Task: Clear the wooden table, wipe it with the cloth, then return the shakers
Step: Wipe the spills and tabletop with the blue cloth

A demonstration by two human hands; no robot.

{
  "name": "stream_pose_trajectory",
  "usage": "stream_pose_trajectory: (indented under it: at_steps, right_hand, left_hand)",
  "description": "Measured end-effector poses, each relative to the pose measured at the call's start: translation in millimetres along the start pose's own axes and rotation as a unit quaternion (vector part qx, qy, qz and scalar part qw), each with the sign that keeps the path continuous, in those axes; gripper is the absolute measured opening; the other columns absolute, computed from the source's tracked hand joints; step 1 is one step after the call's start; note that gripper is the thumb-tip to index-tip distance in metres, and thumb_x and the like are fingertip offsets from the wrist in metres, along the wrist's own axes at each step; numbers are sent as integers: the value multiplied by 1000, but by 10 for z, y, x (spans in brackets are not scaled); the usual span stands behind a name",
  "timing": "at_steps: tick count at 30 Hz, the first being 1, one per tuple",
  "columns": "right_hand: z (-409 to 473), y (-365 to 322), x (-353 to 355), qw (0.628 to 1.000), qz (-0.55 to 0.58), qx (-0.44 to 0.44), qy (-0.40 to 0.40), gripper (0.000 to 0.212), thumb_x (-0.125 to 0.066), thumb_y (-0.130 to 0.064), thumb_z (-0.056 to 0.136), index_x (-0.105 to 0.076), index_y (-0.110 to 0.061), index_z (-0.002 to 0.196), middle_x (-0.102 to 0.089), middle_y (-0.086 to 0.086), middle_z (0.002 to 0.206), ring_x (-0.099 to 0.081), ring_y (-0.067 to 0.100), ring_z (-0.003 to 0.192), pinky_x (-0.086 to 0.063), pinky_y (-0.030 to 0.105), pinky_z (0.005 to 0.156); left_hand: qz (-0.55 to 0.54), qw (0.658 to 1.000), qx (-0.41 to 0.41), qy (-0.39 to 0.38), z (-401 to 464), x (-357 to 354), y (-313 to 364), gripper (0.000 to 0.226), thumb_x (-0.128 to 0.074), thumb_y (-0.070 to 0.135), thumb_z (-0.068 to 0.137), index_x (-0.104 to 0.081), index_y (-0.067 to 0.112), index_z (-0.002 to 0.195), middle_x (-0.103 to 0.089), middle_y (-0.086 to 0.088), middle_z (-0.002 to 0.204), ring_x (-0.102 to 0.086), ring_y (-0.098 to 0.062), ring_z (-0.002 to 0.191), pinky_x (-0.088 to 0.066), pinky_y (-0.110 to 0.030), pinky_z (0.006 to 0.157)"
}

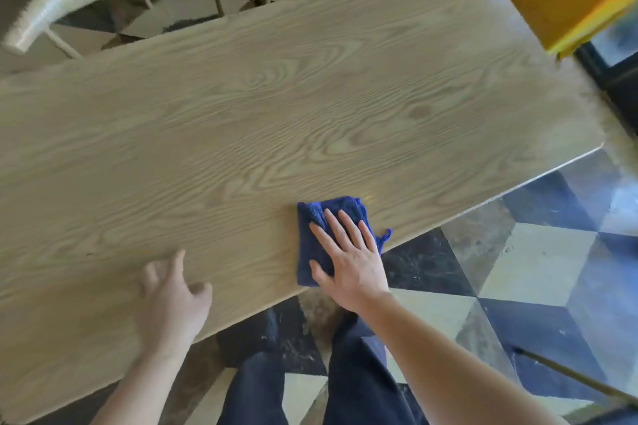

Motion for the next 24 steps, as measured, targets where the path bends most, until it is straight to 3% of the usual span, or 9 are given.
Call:
stream_pose_trajectory:
  at_steps: [4, 10, 20, 24]
  right_hand:
    - [74, 891, 305, 999, 22, -30, 12, 66, -40, -61, 91, -30, -39, 153, -15, -10, 166, -6, 15, 155, -8, 45, 124]
    - [239, 1839, 613, 996, 58, -67, 15, 67, -38, -62, 91, -25, -41, 154, -9, -12, 166, 0, 16, 155, 2, 44, 123]
    - [548, 2848, 987, 991, 61, -109, 45, 67, -44, -62, 88, -33, -41, 151, -21, -11, 164, -14, 18, 154, -5, 45, 122]
    - [708, 3318, 1173, 987, 58, -144, 43, 67, -45, -62, 88, -33, -42, 150, -20, -11, 165, -13, 17, 154, -9, 45, 123]
  left_hand:
    - [29, 995, -94, -9, -374, -366, 1391, 71, -70, 37, 79, -43, 34, 145, -35, -11, 142, -39, -37, 123, -50, -47, 92]
    - [59, 977, -207, -2, -790, -734, 3116, 64, -77, 34, 74, -57, 32, 134, -48, -10, 135, -44, -37, 108, -53, -48, 81]
    - [81, 973, -215, -21, -649, -885, 4243, 65, -81, 30, 65, -63, 30, 127, -54, -11, 125, -50, -35, 97, -53, -46, 75]
    - [78, 968, -240, -15, -501, -903, 4771, 71, -85, 36, 61, -63, 29, 128, -52, -13, 130, -48, -37, 104, -53, -49, 77]
Point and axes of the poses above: each hand's wrist, its own z-axis towards the middle knuckle, its own x-axis out of the back of the hand, y = z × x, the point moved 9 cm from there along z, towards the middle knuckle
